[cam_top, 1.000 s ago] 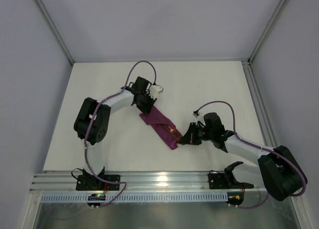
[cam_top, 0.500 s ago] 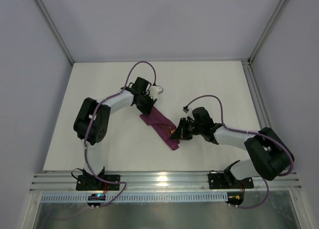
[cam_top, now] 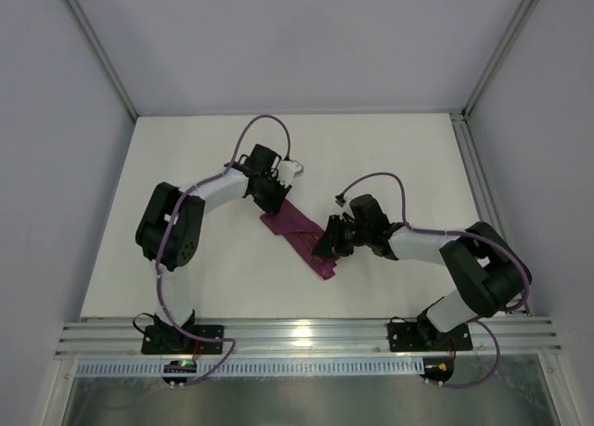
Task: Fold the napkin into a case and place the utensils inside
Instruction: Stuff the knife into the folded napkin.
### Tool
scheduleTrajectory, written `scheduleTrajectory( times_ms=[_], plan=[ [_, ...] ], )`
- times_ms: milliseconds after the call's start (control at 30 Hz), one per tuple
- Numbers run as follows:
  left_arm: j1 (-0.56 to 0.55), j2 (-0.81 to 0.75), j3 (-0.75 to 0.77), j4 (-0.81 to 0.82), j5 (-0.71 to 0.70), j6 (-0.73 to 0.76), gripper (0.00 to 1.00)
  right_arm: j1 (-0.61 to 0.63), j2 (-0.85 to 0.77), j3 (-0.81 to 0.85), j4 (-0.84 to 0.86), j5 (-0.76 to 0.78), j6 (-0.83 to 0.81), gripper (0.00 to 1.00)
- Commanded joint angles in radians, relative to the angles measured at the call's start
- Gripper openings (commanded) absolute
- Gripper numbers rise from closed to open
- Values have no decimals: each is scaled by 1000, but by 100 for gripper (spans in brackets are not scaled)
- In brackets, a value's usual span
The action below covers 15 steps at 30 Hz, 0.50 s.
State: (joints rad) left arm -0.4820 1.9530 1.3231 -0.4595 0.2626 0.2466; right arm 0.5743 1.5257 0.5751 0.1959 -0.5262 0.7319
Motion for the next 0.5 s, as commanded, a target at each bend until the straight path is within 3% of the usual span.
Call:
scheduleTrajectory(
  times_ms=[0, 33, 133, 300, 433, 467],
  plan=[
    [0, -42, -19, -33, 21, 10, 21, 6, -28, 55, -53, 77, -57, 28],
    [0, -43, -18, -33, 18, 10, 20, 10, -36, 61, -93, 86, -78, 36],
    [0, -48, -12, -37, 4, 10, 21, 18, -59, 91, -162, 114, -112, 43],
    [0, -72, 1, -59, -14, 8, 23, 27, -122, 140, -279, 167, -157, 46],
    [9, -132, 5, -65, -19, 0, 44, 30, -200, 186, -401, 207, -199, 47],
    [17, -149, -1, -50, -17, -3, 46, 30, -219, 199, -423, 216, -207, 47]
  ],
)
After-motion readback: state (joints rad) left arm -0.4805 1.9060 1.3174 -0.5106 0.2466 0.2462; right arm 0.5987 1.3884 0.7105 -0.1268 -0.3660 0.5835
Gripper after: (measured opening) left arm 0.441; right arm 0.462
